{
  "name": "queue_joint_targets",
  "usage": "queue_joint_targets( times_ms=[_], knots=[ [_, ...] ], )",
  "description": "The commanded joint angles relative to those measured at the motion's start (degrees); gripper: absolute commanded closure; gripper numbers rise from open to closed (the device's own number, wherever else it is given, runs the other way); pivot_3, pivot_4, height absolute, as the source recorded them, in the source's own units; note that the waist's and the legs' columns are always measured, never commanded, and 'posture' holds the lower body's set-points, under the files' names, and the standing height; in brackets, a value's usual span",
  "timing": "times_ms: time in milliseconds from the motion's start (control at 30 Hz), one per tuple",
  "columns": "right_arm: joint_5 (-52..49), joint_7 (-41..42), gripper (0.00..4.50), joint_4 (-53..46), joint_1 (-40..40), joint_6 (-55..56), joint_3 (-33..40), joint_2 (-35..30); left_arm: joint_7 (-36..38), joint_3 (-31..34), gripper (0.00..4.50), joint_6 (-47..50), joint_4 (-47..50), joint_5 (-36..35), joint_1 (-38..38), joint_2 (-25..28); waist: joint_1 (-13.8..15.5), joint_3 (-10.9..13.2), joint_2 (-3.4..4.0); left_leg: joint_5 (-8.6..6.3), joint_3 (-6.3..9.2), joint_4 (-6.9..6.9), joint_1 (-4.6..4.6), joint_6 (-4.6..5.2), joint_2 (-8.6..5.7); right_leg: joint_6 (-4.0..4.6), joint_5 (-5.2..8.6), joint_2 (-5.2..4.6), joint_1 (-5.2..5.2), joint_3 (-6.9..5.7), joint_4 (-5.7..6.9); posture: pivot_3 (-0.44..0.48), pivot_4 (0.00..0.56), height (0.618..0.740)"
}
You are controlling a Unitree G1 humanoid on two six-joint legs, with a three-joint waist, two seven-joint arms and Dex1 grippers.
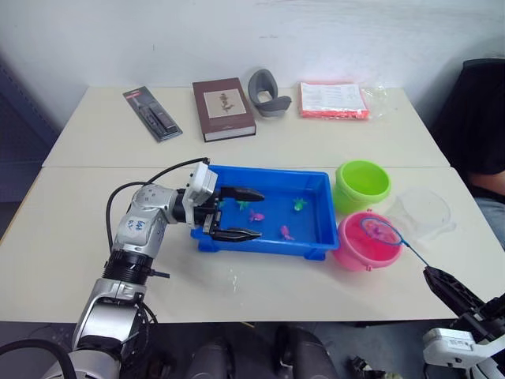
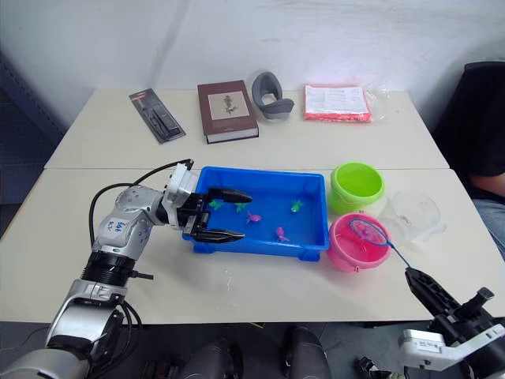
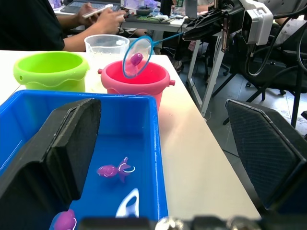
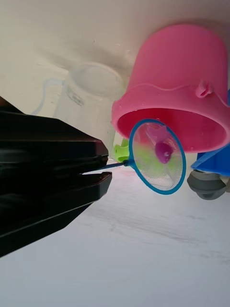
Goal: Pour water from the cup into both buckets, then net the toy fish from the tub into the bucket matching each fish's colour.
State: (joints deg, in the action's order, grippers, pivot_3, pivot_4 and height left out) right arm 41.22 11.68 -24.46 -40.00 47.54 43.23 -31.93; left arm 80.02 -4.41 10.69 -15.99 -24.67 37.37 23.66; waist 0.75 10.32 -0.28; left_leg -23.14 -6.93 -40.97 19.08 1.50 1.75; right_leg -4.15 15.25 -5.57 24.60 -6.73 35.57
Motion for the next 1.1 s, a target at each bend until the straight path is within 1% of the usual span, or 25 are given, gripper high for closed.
queue_joint_targets(
  times_ms=[33, 133, 233, 333, 367, 433, 500, 533, 633, 700, 767, 833, 967, 1100],
  knots=[
    [-1.24, -1.37, 4.50, -1.16, -0.12, -1.32, 2.61, -0.31, -0.33, 0.53, 0.03, -0.94, 1.99, -0.42, -0.16, 0.15, 0.02, 0.00, 0.00, 0.00, 0.01, 0.00, 0.01, 0.00, 0.01, 0.00, 0.00, 0.01, 0.00, -0.01, 0.00, 0.000, 0.150, 0.740],
    [-1.75, -1.00, 4.50, -1.07, -0.48, -1.28, 1.74, -0.84, -0.29, 0.52, 0.03, -1.17, 1.78, -0.40, -0.15, 0.21, 0.02, 0.00, 0.00, 0.00, 0.01, 0.00, 0.00, 0.00, 0.01, 0.00, 0.00, 0.00, 0.01, -0.01, 0.00, 0.000, 0.150, 0.740],
    [-2.82, -1.80, 4.50, -0.89, -0.60, -3.05, 2.49, 0.40, -0.35, 0.59, 0.03, -1.41, 1.73, -0.36, -0.22, 0.42, 0.04, 0.00, 0.00, 0.00, 0.02, 0.00, 0.00, 0.00, 0.01, 0.00, 0.00, 0.00, 0.01, -0.01, 0.00, 0.000, 0.150, 0.740],
    [-16.33, 1.85, 4.50, -2.17, -0.73, -6.27, 0.63, -1.07, -0.22, 1.42, 0.03, -1.98, 1.06, -0.15, -0.51, 1.77, -0.09, 0.00, 0.00, 0.00, 0.02, 0.01, 0.01, 0.00, 0.01, 0.00, 0.00, -0.01, 0.01, -0.01, 0.01, 0.000, 0.150, 0.740],
    [-23.43, 4.79, 4.50, -3.82, -0.85, -8.52, -1.43, -2.95, -0.05, 1.99, 0.03, -2.47, 0.23, 0.07, -0.57, 2.79, -0.21, 0.00, 0.00, 0.00, 0.02, 0.00, 0.00, 0.00, 0.02, 0.00, 0.00, -0.01, 0.00, -0.01, 0.01, 0.000, 0.150, 0.740],
    [-36.70, 11.09, 4.50, -7.68, -0.40, -15.46, -5.63, -7.09, 0.21, 3.00, 0.03, -3.61, -1.80, 0.57, -0.54, 4.97, -0.84, 0.00, 0.00, 0.00, 0.03, 0.01, -0.02, 0.00, 0.03, 0.01, 0.00, -0.04, 0.00, -0.01, 0.02, 0.000, 0.150, 0.740],
    [-45.37, 15.24, 4.50, -11.60, 2.26, -24.21, -8.13, -11.14, 0.81, 3.89, 0.03, -4.41, -3.65, 0.91, -0.53, 7.23, -1.16, 0.00, 0.00, 0.00, 0.04, 0.00, -0.06, 0.01, 0.10, 0.03, 0.01, -0.12, 0.00, 0.01, 0.05, 0.000, 0.150, 0.740],
    [-48.45, 16.49, 4.50, -13.34, 4.62, -29.80, -9.39, -13.22, 1.20, 4.27, 0.03, -4.93, -4.73, 1.14, -0.46, 8.38, -1.20, 0.01, -0.01, -0.01, 0.07, 0.01, -0.08, 0.01, 0.12, 0.05, 0.02, -0.17, -0.01, 0.01, 0.07, 0.000, 0.150, 0.740],
    [-53.20, 19.81, 4.50, -16.06, 11.59, -43.47, -13.30, -18.83, 1.98, 4.96, 0.03, -6.29, -7.15, 1.64, -0.15, 10.89, -0.87, 0.01, -0.02, -0.01, 0.15, -0.02, -0.08, 0.02, 0.13, 0.07, 0.02, -0.22, 0.01, -0.09, 0.10, 0.000, 0.150, 0.740],
    [-54.06, 22.43, 4.50, -16.56, 15.58, -50.24, -16.83, -22.40, 2.30, 5.32, 0.03, -7.15, -8.44, 2.01, 0.07, 12.06, -0.46, 0.02, -0.02, -0.03, 0.20, -0.04, 0.03, 0.06, 0.08, 0.07, 0.02, -0.24, 0.07, -0.14, 0.08, 0.000, 0.150, 0.740],
    [-54.64, 25.07, 4.50, -16.02, 20.96, -58.02, -22.35, -26.73, 2.52, 5.61, 0.03, -8.04, -9.09, 2.66, -0.21, 13.59, 0.03, 0.02, -0.03, -0.04, 0.35, -0.07, 0.11, 0.08, 0.04, 0.07, 0.02, -0.18, 0.06, -0.28, 0.04, 0.000, 0.150, 0.740],
    [-55.50, 27.68, 4.50, -15.36, 25.73, -63.54, -27.08, -29.50, 3.04, 5.67, 0.03, -8.73, -9.23, 3.13, -0.69, 14.86, 0.21, 0.02, -0.03, -0.12, 0.27, -0.16, 0.16, 0.23, 0.00, 0.06, 0.01, -0.22, 0.08, -0.28, 0.06, 0.000, 0.150, 0.740],
    [-53.55, 30.87, 4.50, -13.17, 34.93, -69.04, -35.67, -31.31, 3.48, 5.84, 0.03, -8.19, -7.56, 2.52, -2.23, 15.95, 0.59, 0.02, -0.03, -0.18, 0.26, -0.17, 0.25, 0.34, -0.05, -0.01, -0.02, -0.31, 0.07, -0.42, 0.03, 0.000, 0.150, 0.740],
    [-50.95, 33.16, 4.50, -10.57, 43.69, -72.33, -43.19, -30.69, 2.67, 6.06, 0.03, -7.11, -4.67, 1.95, -4.15, 15.91, 0.44, 0.02, -0.03, -0.20, 0.27, -0.20, 0.38, 0.39, -0.09, -0.09, -0.07, -0.35, 0.06, -0.60, 0.02, 0.000, 0.150, 0.740]
  ],
)
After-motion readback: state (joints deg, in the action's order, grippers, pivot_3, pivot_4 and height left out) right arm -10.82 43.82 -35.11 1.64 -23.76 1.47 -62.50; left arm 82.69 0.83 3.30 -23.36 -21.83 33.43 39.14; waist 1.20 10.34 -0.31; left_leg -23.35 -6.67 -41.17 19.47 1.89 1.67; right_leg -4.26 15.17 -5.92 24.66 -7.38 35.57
